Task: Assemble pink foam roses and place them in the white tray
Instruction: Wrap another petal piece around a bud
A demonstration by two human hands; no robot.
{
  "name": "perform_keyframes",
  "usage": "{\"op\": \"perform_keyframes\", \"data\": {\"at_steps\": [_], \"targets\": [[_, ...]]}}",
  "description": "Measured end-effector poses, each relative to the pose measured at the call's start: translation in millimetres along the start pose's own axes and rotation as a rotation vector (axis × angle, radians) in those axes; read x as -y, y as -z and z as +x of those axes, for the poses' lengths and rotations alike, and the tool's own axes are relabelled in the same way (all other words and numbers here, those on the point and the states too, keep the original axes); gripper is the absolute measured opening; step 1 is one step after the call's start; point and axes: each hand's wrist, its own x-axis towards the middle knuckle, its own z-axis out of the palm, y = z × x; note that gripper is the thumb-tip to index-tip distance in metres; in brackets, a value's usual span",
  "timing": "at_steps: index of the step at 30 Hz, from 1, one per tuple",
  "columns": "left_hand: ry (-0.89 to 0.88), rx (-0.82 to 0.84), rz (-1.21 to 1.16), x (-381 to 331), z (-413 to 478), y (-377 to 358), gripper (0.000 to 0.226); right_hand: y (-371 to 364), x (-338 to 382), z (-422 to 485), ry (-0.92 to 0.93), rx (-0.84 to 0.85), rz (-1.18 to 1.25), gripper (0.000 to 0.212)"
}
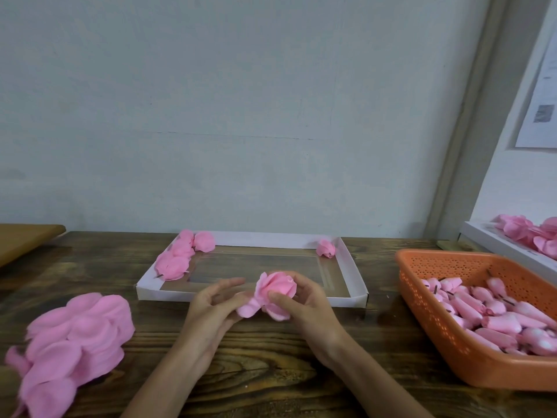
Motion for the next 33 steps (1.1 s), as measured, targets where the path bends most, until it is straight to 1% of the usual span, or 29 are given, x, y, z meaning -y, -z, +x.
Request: {"op": "perform_keyframes", "data": {"at_steps": [3, 8, 10, 14, 16, 17, 22, 25, 27, 29, 32, 33], "targets": [[-0.039, -0.015, -0.038, 0, -1, -2, 0.047, -3, 2, -2, 0.013, 0.035, -0.065, 0.025], [-0.017, -0.037, -0.195, 0, 0, -6, 0.028, -10, 4, -5, 0.016, 0.027, -0.095, 0.025], [0.001, -0.082, -0.218, -1, -1, -8, 0.028, -13, 5, -6, 0.009, 0.024, -0.103, 0.027], [-0.052, -0.145, -0.198, 0, -7, -13, 0.029, -25, 5, -10, 0.005, 0.065, -0.111, 0.024], [-0.074, -0.166, -0.196, 2, -10, -16, 0.034, -32, 4, -12, 0.003, 0.091, -0.124, 0.022], [-0.072, -0.164, -0.203, 2, -11, -18, 0.040, -35, 3, -13, 0.004, 0.100, -0.139, 0.022], [0.033, -0.041, -0.352, -2, -16, -24, 0.083, -43, -2, -15, 0.016, 0.076, -0.219, 0.018], [0.049, -0.015, -0.396, -1, -16, -25, 0.096, -44, -6, -16, 0.036, 0.040, -0.359, 0.019], [0.045, 0.012, -0.394, 0, -17, -26, 0.098, -45, -9, -17, 0.064, 0.025, -0.456, 0.020], [0.025, 0.036, -0.378, 0, -19, -29, 0.093, -47, -9, -18, 0.108, 0.015, -0.527, 0.024], [-0.013, 0.059, -0.381, -1, -21, -32, 0.084, -51, -7, -20, 0.128, 0.002, -0.619, 0.042], [-0.014, 0.070, -0.375, -2, -21, -32, 0.085, -51, -7, -20, 0.121, -0.013, -0.640, 0.044]]}}
